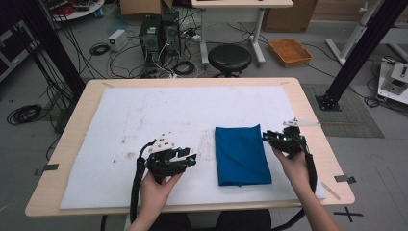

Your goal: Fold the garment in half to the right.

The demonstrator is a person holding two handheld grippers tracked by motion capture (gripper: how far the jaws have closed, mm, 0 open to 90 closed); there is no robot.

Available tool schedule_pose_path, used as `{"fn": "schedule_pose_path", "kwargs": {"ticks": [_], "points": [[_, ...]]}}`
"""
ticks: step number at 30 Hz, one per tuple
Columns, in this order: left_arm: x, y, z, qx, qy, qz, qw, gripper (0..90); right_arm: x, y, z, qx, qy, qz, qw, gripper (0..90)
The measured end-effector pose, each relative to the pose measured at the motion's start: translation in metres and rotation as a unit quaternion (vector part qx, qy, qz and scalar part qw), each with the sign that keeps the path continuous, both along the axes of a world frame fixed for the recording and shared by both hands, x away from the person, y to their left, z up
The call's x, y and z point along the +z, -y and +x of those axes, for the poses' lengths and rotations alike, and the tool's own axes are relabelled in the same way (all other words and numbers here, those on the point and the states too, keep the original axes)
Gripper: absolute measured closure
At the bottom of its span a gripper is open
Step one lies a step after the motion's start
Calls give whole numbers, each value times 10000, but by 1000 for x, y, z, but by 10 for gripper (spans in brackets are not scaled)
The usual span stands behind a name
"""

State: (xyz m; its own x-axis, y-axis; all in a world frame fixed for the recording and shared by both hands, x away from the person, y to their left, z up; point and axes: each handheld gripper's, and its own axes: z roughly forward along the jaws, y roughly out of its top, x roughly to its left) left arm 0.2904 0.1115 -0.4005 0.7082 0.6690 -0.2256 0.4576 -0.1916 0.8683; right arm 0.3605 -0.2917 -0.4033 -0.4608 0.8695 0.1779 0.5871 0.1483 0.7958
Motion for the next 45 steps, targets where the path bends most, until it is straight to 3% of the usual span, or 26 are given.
{"fn": "schedule_pose_path", "kwargs": {"ticks": [6, 9, 11, 18, 22, 28, 30, 34, 41, 45], "points": [[-2, -8, 3, 63, -38, -9, 10000, 603, -11, -14, 42, -204, -128, -97, 9997, 730], [-3, -10, 4, 90, -54, -20, 9999, 603, -21, -16, 55, -191, -246, -146, 9994, 822], [-4, -12, 4, 110, -55, -27, 9999, 603, -26, -16, 59, -197, -251, -212, 9993, 900], [-5, -17, 7, 169, -62, -47, 9998, 603, -31, -6, 63, -327, -76, -132, 9993, 900], [-6, -18, 10, 175, -31, -19, 9998, 603, -33, -4, 62, -334, 12, -275, 9991, 878], [-4, -24, 15, 268, 82, -43, 9996, 585, -24, 0, 54, -316, 196, -193, 9991, 673], [-2, -28, 18, 332, 124, -24, 9994, 540, -18, 4, 48, -286, 264, -158, 9991, 578], [5, -37, 25, 503, 269, 96, 9983, 468, -9, 15, 34, -164, 351, -117, 9992, 483], [15, -60, 36, 798, 609, 264, 9946, 403, -2, 34, 6, 75, 512, -33, 9987, 408], [19, -73, 39, 814, 741, 379, 9932, 392, 1, 45, -2, 187, 542, -18, 9984, 392]]}}
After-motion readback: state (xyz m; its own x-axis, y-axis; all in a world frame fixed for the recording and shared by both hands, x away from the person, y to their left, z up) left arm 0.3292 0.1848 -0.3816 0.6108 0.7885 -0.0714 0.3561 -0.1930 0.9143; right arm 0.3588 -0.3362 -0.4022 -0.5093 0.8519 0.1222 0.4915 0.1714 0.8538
